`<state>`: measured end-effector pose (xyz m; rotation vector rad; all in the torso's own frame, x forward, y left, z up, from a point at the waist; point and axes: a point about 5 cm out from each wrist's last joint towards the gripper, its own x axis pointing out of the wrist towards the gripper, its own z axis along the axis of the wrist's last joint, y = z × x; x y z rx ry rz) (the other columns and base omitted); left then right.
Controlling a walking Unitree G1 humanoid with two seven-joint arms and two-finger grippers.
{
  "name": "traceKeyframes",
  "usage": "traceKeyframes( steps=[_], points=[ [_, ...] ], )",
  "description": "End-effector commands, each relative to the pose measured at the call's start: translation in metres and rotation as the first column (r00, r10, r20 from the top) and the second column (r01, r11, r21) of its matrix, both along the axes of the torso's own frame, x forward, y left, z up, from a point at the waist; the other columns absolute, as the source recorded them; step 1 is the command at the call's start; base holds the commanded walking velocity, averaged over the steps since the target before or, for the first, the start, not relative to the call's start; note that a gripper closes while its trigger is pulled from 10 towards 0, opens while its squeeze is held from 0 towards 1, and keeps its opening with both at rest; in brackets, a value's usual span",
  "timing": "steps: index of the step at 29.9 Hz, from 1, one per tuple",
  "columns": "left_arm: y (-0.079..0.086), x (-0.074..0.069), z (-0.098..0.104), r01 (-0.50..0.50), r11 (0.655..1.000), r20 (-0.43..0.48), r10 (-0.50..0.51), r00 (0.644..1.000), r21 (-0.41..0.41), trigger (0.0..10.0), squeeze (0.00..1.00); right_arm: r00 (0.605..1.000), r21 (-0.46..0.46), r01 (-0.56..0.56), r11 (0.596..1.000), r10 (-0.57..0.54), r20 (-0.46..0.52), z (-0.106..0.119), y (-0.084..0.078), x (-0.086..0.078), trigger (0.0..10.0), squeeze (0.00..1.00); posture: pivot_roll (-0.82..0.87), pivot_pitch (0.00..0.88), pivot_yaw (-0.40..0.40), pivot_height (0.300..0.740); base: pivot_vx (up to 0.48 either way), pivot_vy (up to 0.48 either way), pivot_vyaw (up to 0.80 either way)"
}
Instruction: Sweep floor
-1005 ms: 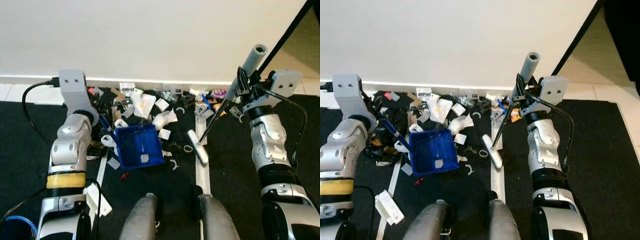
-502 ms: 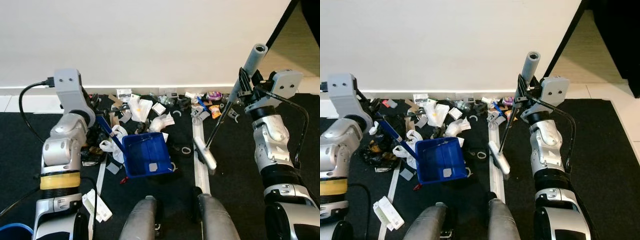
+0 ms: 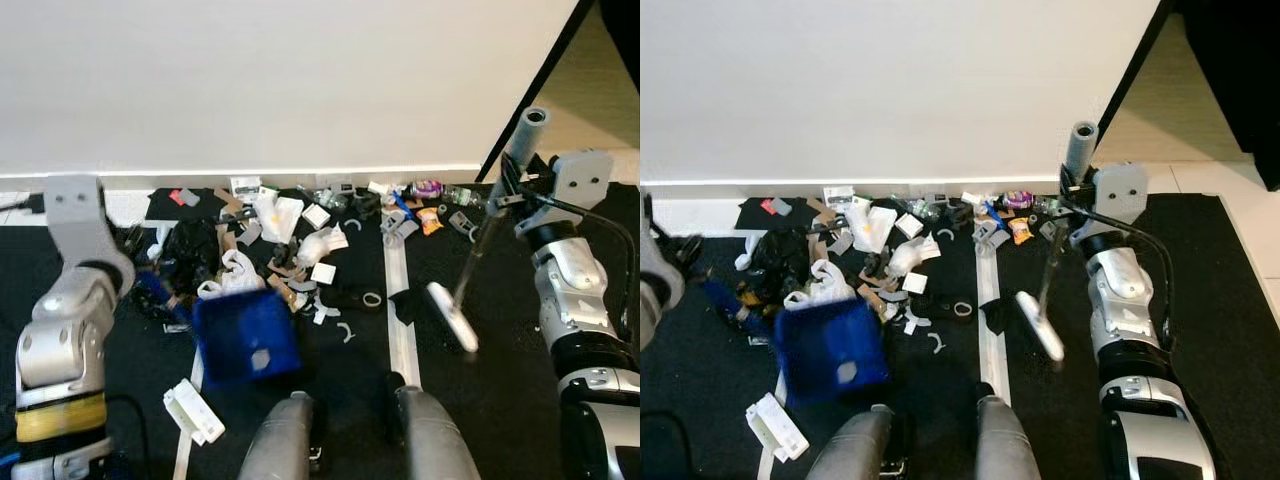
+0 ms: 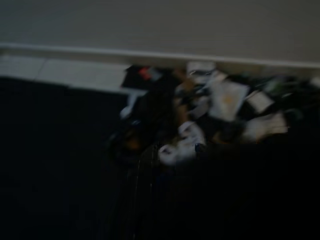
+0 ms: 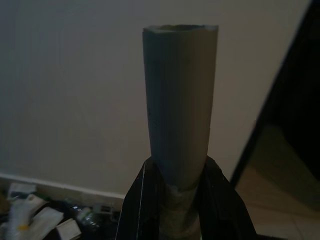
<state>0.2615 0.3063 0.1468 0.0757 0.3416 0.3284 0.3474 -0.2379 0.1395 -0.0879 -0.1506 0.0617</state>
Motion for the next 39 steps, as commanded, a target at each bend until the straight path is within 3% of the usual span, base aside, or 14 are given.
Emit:
traceKeyframes(
  steps=[1, 7, 8, 9, 14, 20, 23, 29, 34, 39],
  points=[
    [0.014, -0.006, 0.008, -0.036, 0.998, 0.033, 0.035, 0.999, 0.045, 10.0, 0.00, 0.999, -0.022, 0.004, 1.000, -0.003, 0.032, 0.005, -0.001, 0.002, 10.0, 0.00, 0.04, 0.241, 0.047, 0.740, 0.000, 0.000, 0.00],
    [0.055, -0.026, 0.023, -0.105, 0.990, 0.035, 0.102, 0.994, 0.093, 10.0, 0.00, 1.000, -0.053, 0.004, 0.999, -0.003, 0.025, 0.006, -0.001, 0.007, 10.0, 0.00, 0.07, 0.254, 0.047, 0.740, 0.000, 0.000, 0.00],
    [0.055, -0.026, 0.023, -0.105, 0.990, 0.035, 0.102, 0.994, 0.093, 10.0, 0.00, 1.000, -0.053, 0.004, 0.999, -0.003, 0.025, 0.006, -0.001, 0.007, 10.0, 0.00, 0.07, 0.254, 0.047, 0.740, 0.000, 0.000, 0.00],
    [0.074, -0.036, 0.023, -0.178, 0.973, 0.021, 0.177, 0.984, 0.147, 10.0, 0.00, 1.000, -0.060, 0.006, 0.998, -0.006, 0.016, 0.005, 0.003, 0.010, 10.0, 0.00, 0.09, 0.262, 0.043, 0.740, 0.000, 0.000, 0.00],
    [0.092, -0.042, 0.016, -0.270, 0.942, 0.019, 0.272, 0.962, 0.200, 10.0, 0.00, 1.000, -0.099, 0.011, 0.995, -0.009, 0.015, 0.007, 0.010, 0.016, 10.0, 0.00, 0.09, 0.277, 0.032, 0.740, 0.000, 0.000, 0.00],
    [0.092, -0.034, 0.007, -0.305, 0.938, 0.027, 0.305, 0.952, 0.164, 10.0, 0.00, 1.000, -0.115, -0.007, 0.993, 0.009, 0.014, 0.009, 0.014, 0.019, 10.0, 0.00, 0.10, 0.299, 0.020, 0.740, 0.000, 0.000, 0.00],
    [0.078, -0.006, -0.006, -0.236, 0.971, 0.055, 0.234, 0.971, 0.037, 10.0, 0.00, 1.000, -0.124, -0.022, 0.992, 0.024, 0.012, 0.010, 0.017, 0.021, 10.0, 0.00, 0.09, 0.319, 0.017, 0.740, 0.000, 0.000, 0.00],
    [0.069, 0.019, -0.002, -0.167, 0.986, 0.100, 0.164, 0.981, 0.023, 10.0, 0.00, 0.998, -0.116, -0.037, 0.993, 0.042, 0.046, 0.015, 0.025, 0.025, 10.0, 0.00, 0.08, 0.344, 0.033, 0.740, 0.000, 0.000, 0.00],
    [0.067, 0.031, 0.004, -0.145, 0.989, 0.144, 0.141, 0.980, 0.019, 10.0, 0.00, 0.997, -0.111, -0.043, 0.993, 0.050, 0.065, 0.017, 0.029, 0.026, 10.0, 0.00, 0.08, 0.352, 0.039, 0.740, 0.000, 0.000, 0.00],
    [0.052, 0.040, 0.004, -0.034, 0.998, 0.192, 0.043, 0.980, -0.049, 10.0, 0.00, 0.996, -0.103, -0.040, 0.994, 0.048, 0.076, 0.018, 0.032, 0.027, 10.0, 0.00, 0.09, 0.352, 0.041, 0.740, 0.000, 0.000, 0.00]
  ],
)
